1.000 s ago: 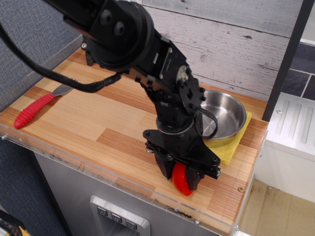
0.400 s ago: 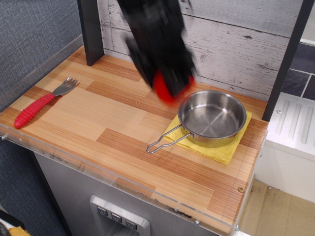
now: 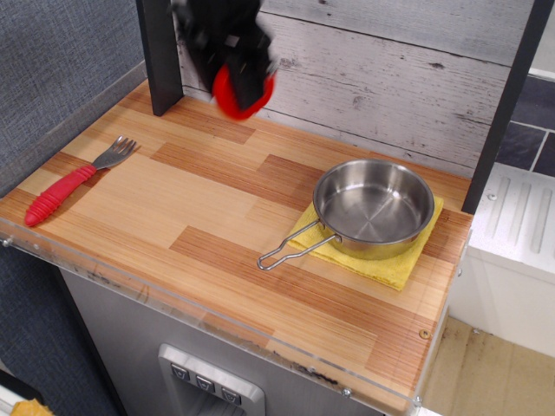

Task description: Put tomato between fork and pan

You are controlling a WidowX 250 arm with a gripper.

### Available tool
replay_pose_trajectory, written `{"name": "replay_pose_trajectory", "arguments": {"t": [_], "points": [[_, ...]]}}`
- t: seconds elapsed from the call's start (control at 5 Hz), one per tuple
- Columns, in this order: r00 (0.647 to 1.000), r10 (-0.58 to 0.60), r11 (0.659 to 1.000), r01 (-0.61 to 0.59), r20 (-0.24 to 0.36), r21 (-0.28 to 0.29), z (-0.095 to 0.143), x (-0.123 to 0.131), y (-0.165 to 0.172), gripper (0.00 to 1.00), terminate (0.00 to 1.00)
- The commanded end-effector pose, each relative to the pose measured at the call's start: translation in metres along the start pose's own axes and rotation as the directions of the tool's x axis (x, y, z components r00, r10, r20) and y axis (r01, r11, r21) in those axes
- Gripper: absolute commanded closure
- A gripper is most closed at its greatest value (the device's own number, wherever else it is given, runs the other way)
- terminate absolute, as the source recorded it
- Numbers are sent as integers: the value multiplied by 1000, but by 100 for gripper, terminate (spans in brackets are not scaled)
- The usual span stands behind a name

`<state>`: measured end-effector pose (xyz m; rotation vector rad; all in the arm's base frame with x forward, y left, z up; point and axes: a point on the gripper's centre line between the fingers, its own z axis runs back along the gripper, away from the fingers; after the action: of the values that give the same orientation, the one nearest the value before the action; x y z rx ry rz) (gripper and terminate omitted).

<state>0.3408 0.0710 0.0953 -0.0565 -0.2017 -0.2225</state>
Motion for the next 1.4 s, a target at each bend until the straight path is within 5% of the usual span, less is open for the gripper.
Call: {"name": "replay_pose_trajectory", "arguments": {"t": [0.0,0.4,1.2], "points": [[999,15,998,-13,-33,59,-9,-22,17,100,0],[995,96,992,-99,33,80,-29,-34,23,100,0],[995,68,995,-62,-74,77,-69,-25,8,100,0]]}}
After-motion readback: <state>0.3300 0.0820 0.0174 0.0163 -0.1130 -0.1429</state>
